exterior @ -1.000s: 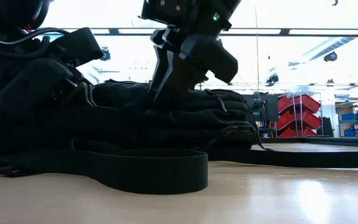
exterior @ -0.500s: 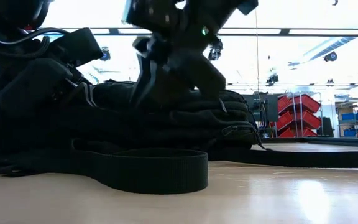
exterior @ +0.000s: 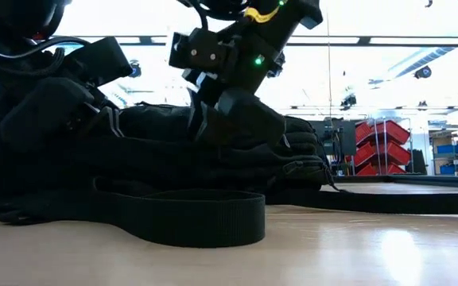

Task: Unpack backpack
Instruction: Open the backpack

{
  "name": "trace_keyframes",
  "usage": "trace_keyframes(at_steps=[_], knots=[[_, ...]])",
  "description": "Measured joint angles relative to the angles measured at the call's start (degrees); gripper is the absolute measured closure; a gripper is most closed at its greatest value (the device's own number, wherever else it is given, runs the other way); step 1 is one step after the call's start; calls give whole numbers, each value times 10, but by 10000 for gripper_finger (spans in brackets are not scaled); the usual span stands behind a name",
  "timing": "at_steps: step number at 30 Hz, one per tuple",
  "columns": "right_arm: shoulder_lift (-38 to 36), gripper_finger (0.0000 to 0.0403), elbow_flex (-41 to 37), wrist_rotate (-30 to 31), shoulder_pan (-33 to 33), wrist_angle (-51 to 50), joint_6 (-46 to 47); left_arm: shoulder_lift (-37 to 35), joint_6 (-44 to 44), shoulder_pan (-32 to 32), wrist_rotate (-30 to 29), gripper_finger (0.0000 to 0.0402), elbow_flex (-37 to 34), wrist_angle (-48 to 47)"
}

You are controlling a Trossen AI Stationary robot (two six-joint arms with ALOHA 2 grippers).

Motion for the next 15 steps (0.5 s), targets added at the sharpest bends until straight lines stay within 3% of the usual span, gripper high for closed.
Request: trace_keyframes(at_steps=[6,12,15], knots=[[19,291,9,4,-1,0,-15,0,-1,0,0,377,0,0],[18,384,26,4,3,-15,-6,0,-1,0,-1,377,0,1],[20,386,52,8,8,-53,-5,0,-1,0,-2,377,0,1]])
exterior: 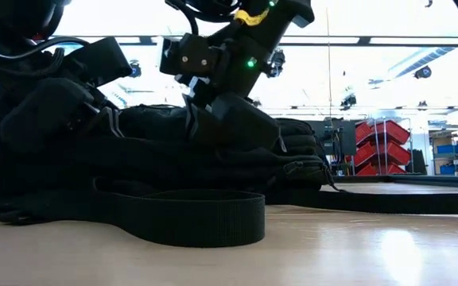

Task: Unpack backpack
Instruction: Open the backpack

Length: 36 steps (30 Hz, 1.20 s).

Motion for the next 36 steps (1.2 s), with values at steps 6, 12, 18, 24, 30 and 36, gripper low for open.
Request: trace_keyframes(at_steps=[6,12,18,24,30,36], knots=[[2,395,58,12,22,-79,8,0,0,0,0,377,0,-2],[2,394,98,17,42,-140,16,0,-1,0,5,377,0,-13],[1,394,105,30,50,-205,55,-1,0,0,26,377,2,-24],[-4,394,129,32,66,-257,68,-2,1,-4,40,377,2,-44],[-5,394,181,-15,90,-328,114,-2,70,-10,39,377,3,-59],[-7,394,186,-98,96,-359,154,0,278,-21,-123,377,8,-78]])
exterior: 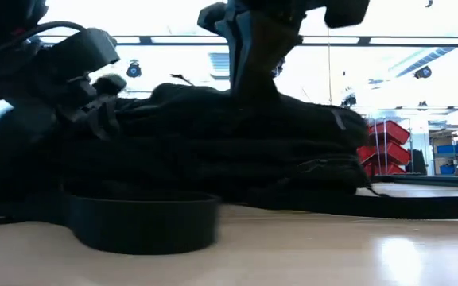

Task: Unpack backpack
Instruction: Open the backpack

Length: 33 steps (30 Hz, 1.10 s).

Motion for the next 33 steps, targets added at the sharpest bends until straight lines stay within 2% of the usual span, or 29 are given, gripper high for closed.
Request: trace_keyframes(at_steps=[2,5,7,9,13,19,22,26,33], knots=[[-1,394,0,-16,-1,-2,5,1,36,-1,-74,377,5,-6],[0,394,-1,59,3,1,12,2,66,1,-127,377,12,-10],[-2,394,-1,108,4,2,8,2,62,1,-120,377,17,-5],[-4,387,-1,124,4,3,7,2,49,-3,-100,377,18,-5],[-4,344,3,130,6,10,-3,2,29,-7,-54,377,25,0],[5,266,-2,130,2,32,-48,1,-4,-6,-44,377,27,10],[19,243,-2,102,-2,57,-70,1,-19,-4,-43,377,26,12],[43,233,-2,72,-1,82,-97,1,-25,-4,-43,377,27,12],[64,241,-1,93,-17,60,-91,0,-26,-4,-42,377,27,13]])
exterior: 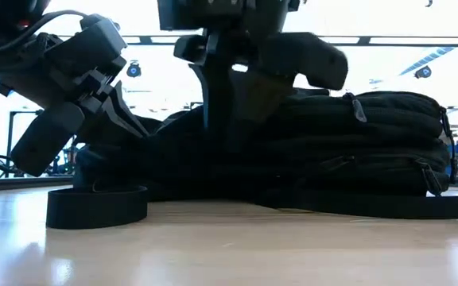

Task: Unpack backpack
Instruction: Open the backpack

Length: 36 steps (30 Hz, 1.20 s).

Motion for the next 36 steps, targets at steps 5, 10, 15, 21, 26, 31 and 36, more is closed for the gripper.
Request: trace_keyframes(at_steps=[5,10,15,21,26,31,36], knots=[[-11,251,0,0,-11,-7,24,0,0,0,0,377,0,0],[-14,260,1,-2,-25,-59,68,0,0,0,0,377,0,0],[-12,274,1,-6,-36,-97,105,0,0,0,0,377,1,0],[-12,327,1,-15,-37,-95,93,0,-15,3,3,377,1,0],[-13,370,30,-15,-37,-132,86,12,-17,10,15,377,1,0],[-14,359,36,-16,-39,-169,78,46,-9,11,11,377,1,1],[-14,307,27,-17,-44,-166,77,64,-8,11,7,377,1,5]])
